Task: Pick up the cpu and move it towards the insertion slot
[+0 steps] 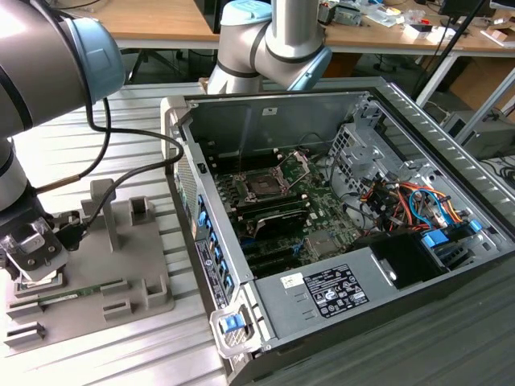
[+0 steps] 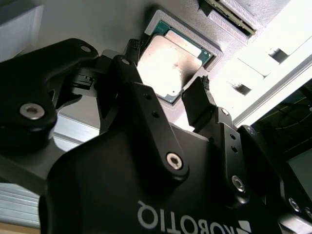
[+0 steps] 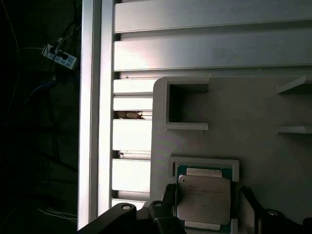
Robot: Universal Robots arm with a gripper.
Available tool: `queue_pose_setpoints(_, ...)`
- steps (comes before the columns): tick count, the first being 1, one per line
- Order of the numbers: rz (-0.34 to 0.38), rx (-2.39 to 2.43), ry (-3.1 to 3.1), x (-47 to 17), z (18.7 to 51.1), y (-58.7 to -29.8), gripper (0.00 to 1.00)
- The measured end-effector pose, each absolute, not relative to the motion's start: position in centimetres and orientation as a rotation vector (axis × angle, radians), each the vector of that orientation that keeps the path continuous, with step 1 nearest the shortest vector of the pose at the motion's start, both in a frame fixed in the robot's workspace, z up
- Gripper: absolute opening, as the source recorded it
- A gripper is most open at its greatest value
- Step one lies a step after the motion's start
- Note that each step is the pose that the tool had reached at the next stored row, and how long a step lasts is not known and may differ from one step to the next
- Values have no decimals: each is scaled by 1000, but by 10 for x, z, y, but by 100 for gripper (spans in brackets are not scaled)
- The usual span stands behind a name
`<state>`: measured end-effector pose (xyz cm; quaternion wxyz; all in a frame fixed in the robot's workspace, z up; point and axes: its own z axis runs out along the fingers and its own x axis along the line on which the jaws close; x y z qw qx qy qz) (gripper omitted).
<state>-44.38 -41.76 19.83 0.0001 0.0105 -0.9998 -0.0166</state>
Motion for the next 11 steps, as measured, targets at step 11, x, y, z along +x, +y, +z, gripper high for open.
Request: queue_pose_setpoints(11, -52, 33, -3141, -444, 190, -418, 62)
